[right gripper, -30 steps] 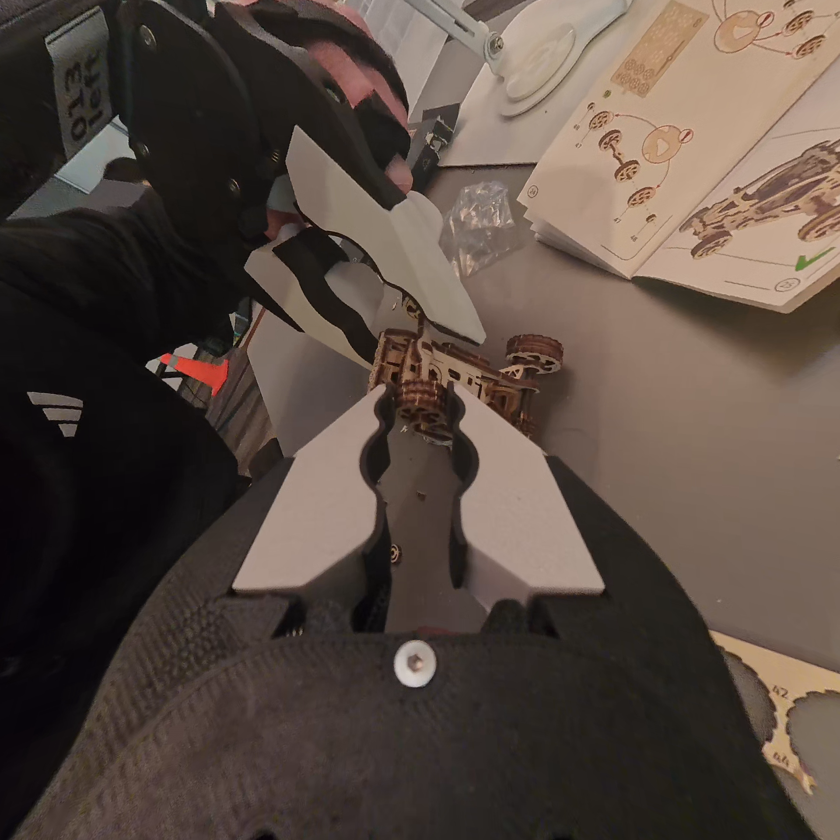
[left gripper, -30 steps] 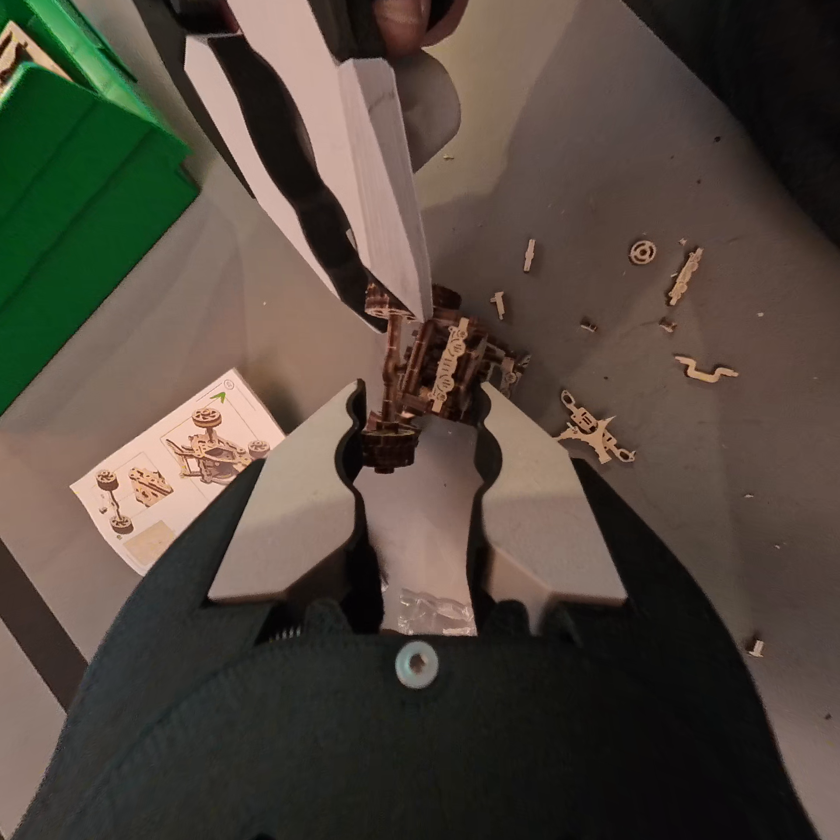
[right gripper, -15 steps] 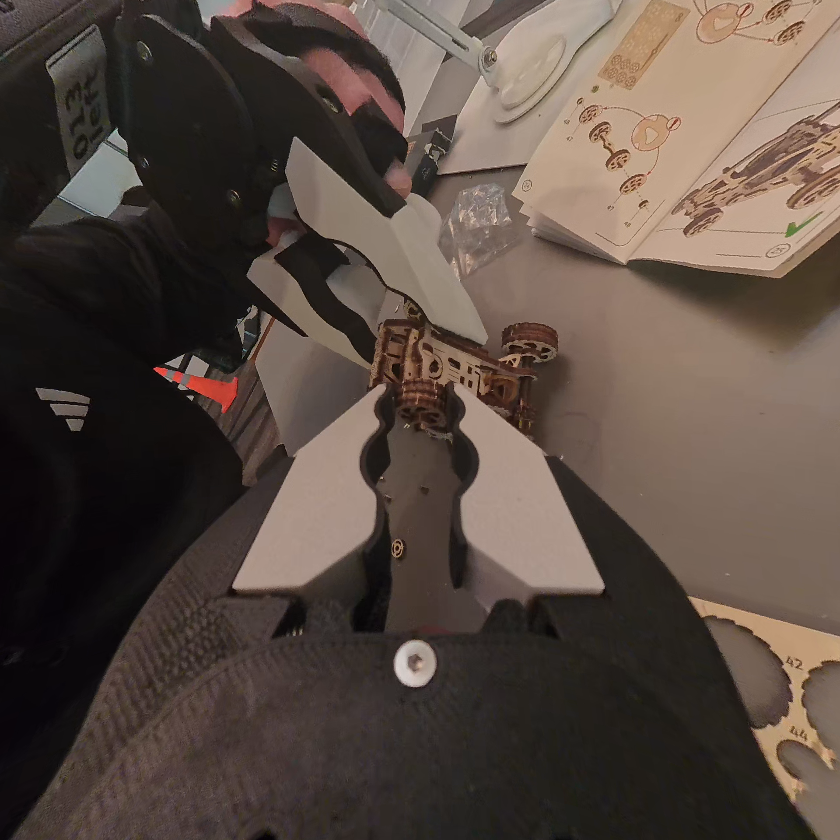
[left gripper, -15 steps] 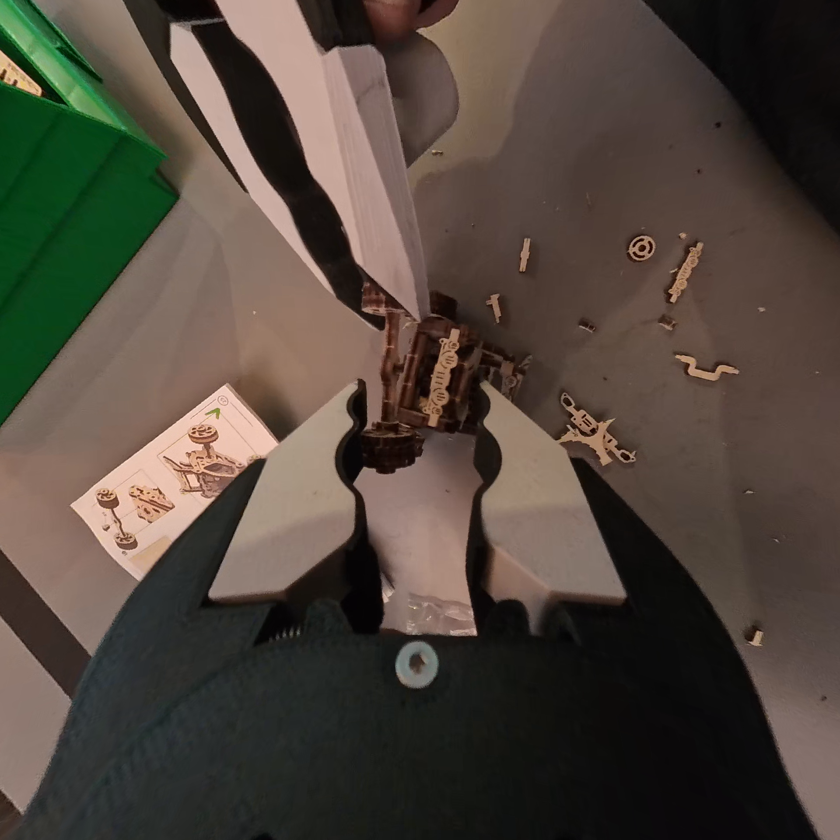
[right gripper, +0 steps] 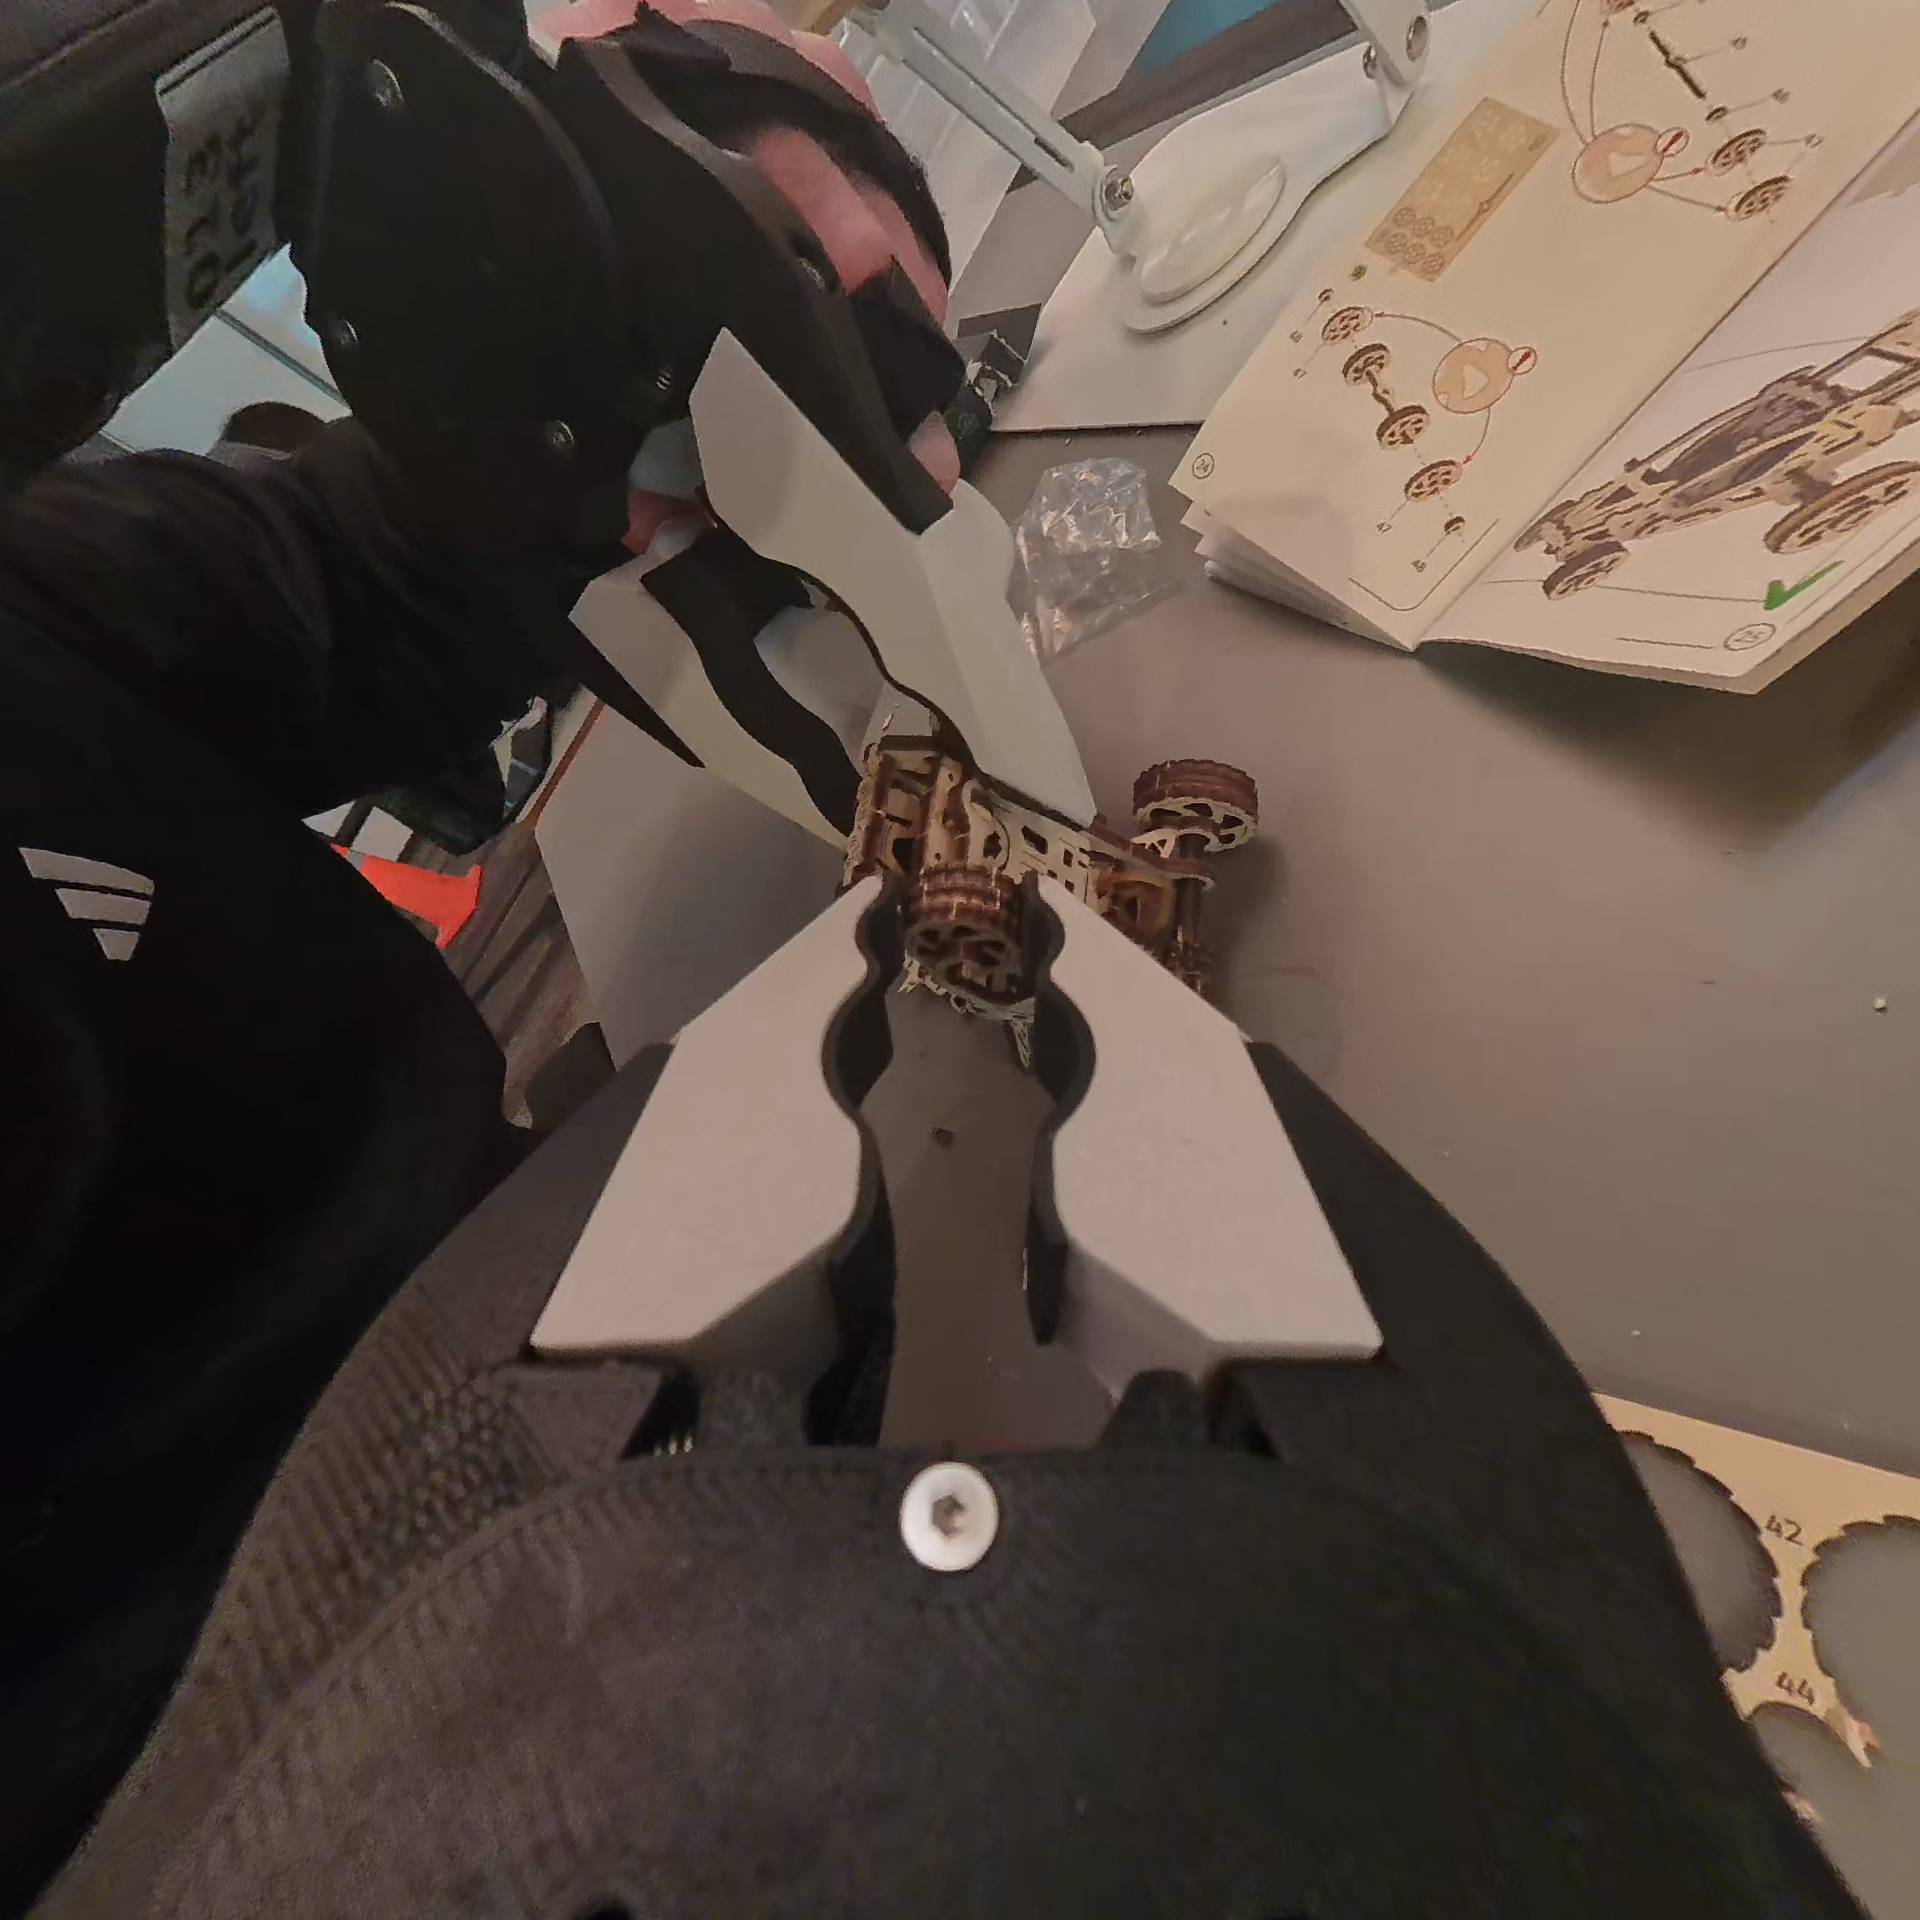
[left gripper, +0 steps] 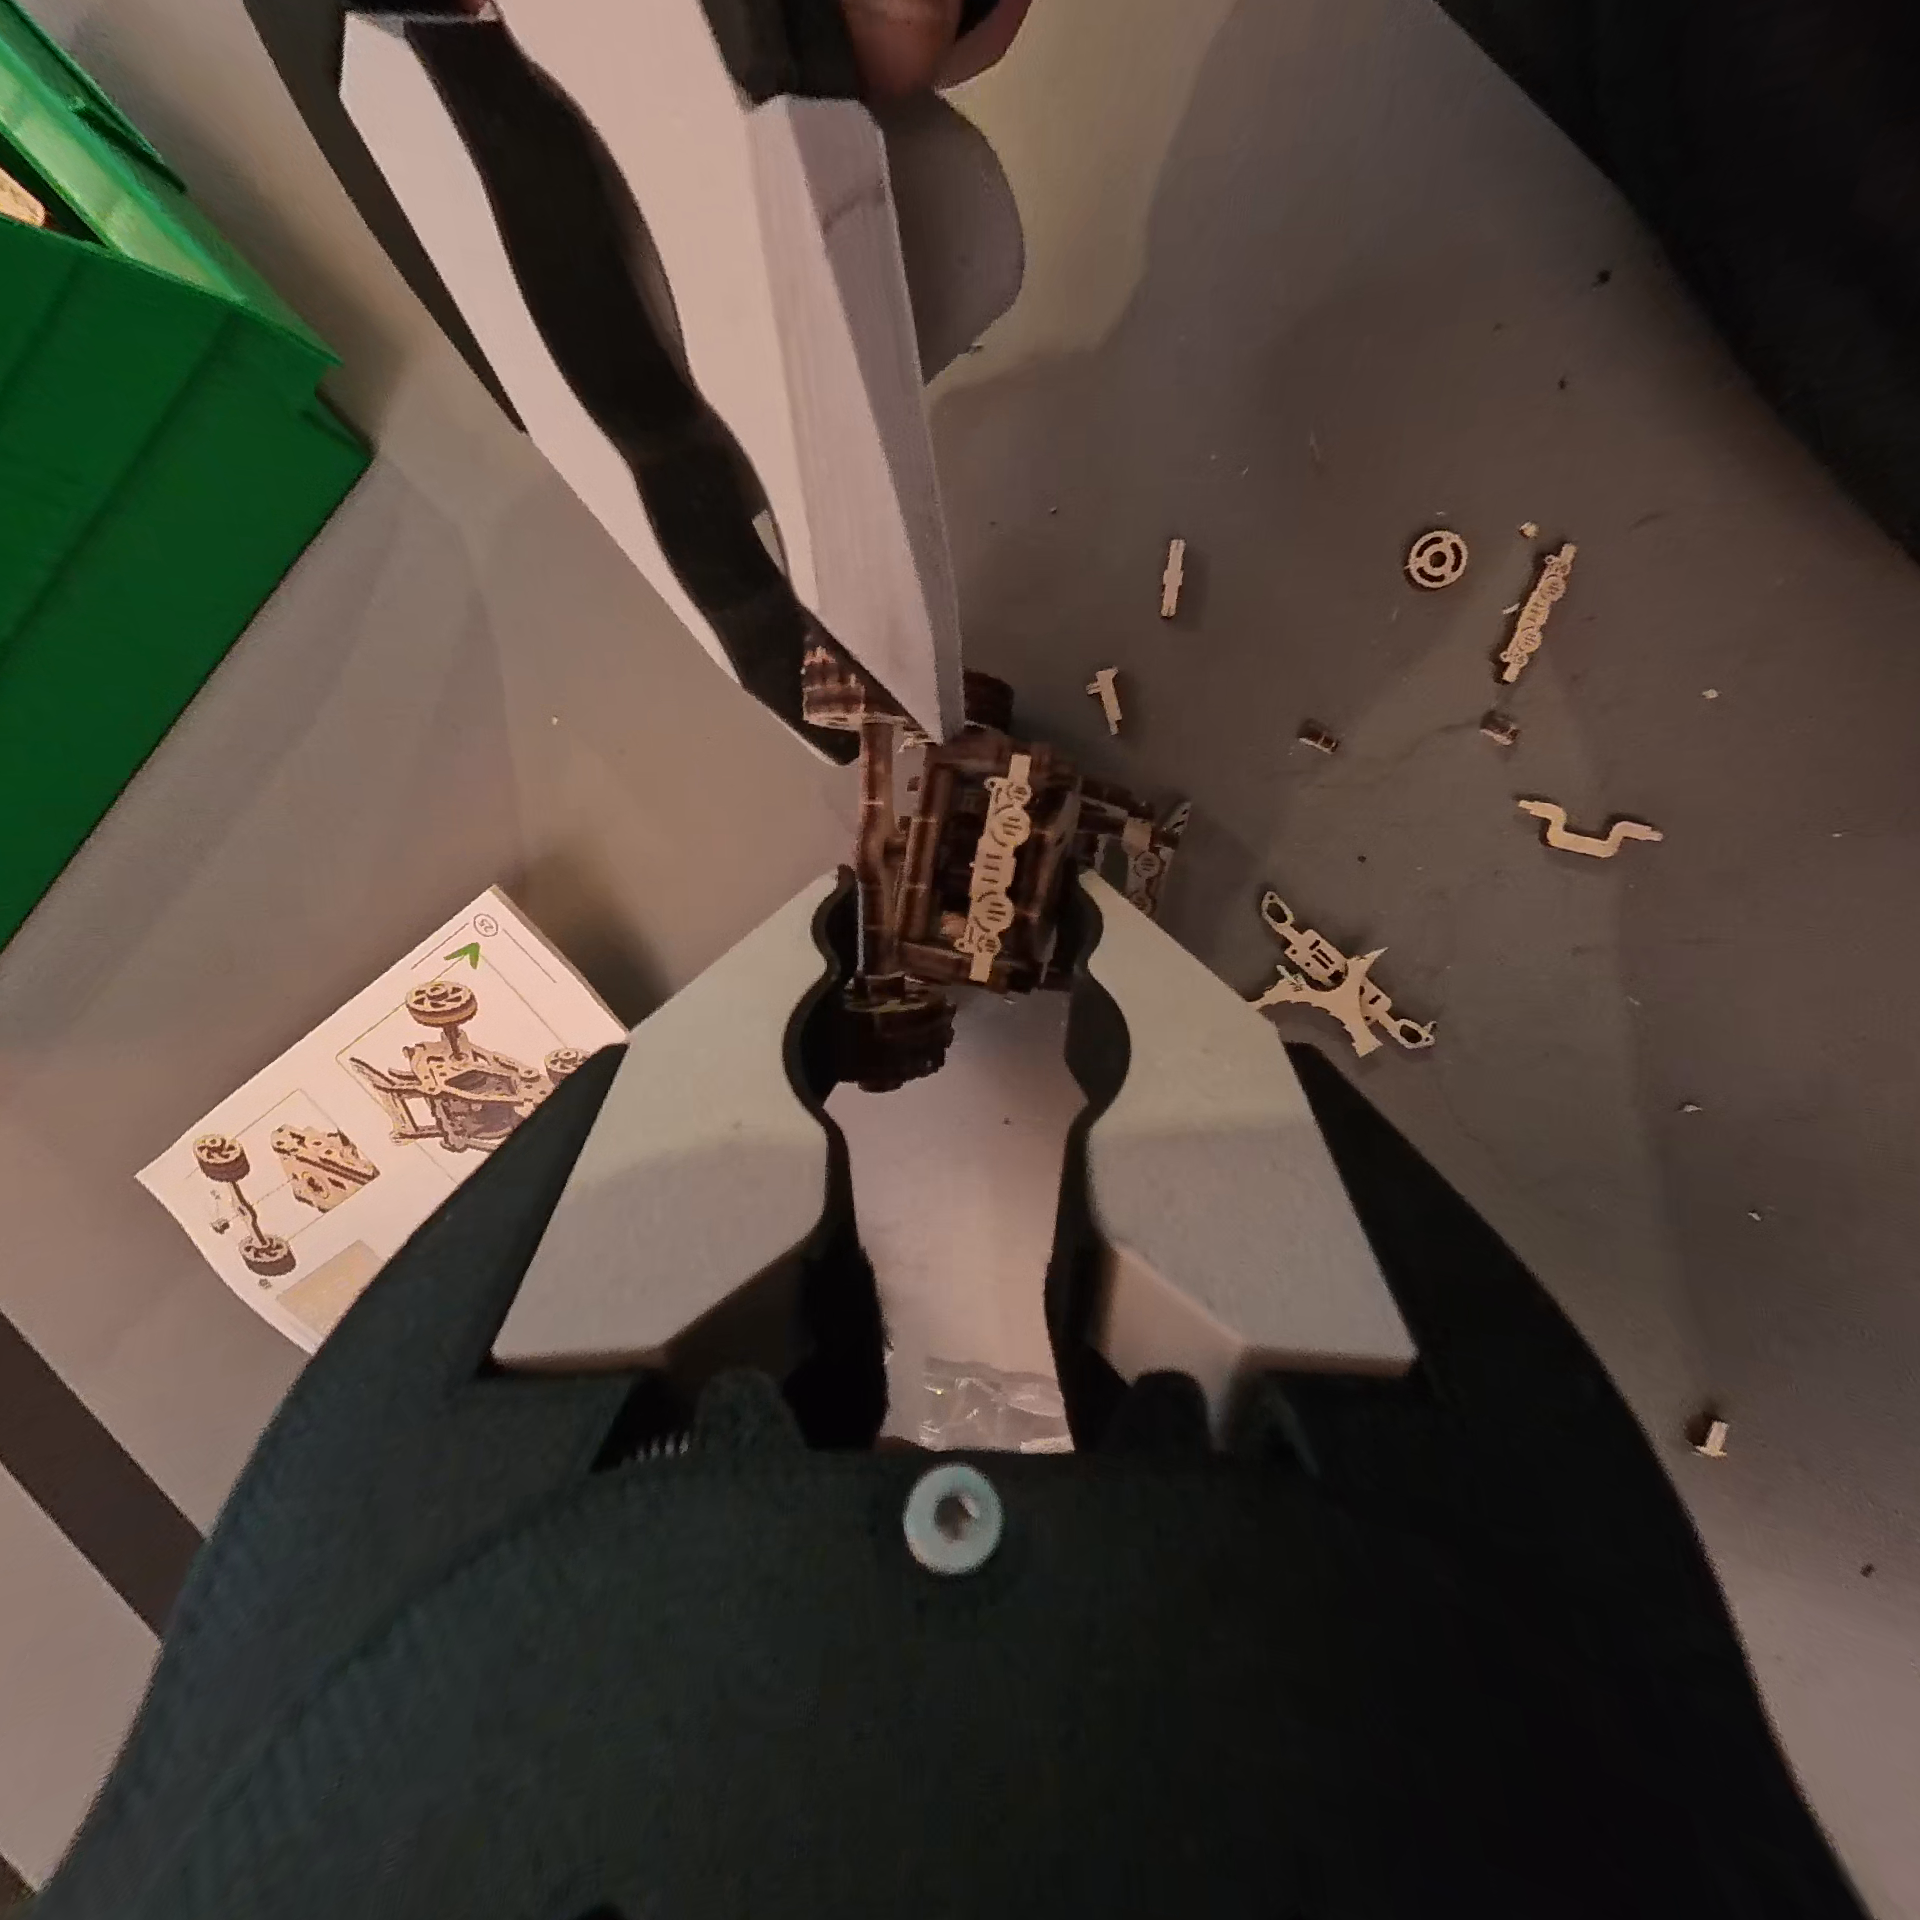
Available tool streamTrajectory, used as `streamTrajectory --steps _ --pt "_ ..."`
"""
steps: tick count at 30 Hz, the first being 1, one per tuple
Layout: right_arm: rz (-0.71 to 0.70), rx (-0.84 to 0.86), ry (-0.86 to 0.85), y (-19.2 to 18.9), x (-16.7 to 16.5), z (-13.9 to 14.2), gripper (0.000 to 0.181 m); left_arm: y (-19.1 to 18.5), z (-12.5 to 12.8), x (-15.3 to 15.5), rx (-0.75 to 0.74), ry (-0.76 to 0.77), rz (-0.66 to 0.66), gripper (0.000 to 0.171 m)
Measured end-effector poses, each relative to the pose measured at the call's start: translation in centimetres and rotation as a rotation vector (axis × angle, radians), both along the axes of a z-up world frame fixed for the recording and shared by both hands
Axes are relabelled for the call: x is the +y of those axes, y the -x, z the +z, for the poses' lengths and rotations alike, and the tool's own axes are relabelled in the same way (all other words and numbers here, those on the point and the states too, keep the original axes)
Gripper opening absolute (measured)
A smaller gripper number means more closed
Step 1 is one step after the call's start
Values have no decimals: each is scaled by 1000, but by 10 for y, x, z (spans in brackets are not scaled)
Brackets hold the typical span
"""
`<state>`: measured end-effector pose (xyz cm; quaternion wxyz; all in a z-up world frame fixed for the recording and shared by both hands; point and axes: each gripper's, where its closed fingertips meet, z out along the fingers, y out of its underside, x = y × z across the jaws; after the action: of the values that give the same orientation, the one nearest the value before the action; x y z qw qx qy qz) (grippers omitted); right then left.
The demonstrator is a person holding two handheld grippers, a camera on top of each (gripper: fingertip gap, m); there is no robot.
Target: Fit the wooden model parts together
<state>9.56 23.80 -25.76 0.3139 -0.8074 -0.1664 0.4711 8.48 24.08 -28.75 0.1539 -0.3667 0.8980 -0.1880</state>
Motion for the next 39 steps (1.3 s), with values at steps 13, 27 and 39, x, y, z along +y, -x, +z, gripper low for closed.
streamTrajectory --steps 13,27,39 --pt "5 -83 -141 6 -4 1 20 5 -1 -2 47 -28 -15 33" --pt "27 -247 -322 1 -4 8 35 4 -2 -4 96 1 -25 30" --pt "91 -735 -414 4 -6 -15 44 -2 -3 -11 130 8 34 30"
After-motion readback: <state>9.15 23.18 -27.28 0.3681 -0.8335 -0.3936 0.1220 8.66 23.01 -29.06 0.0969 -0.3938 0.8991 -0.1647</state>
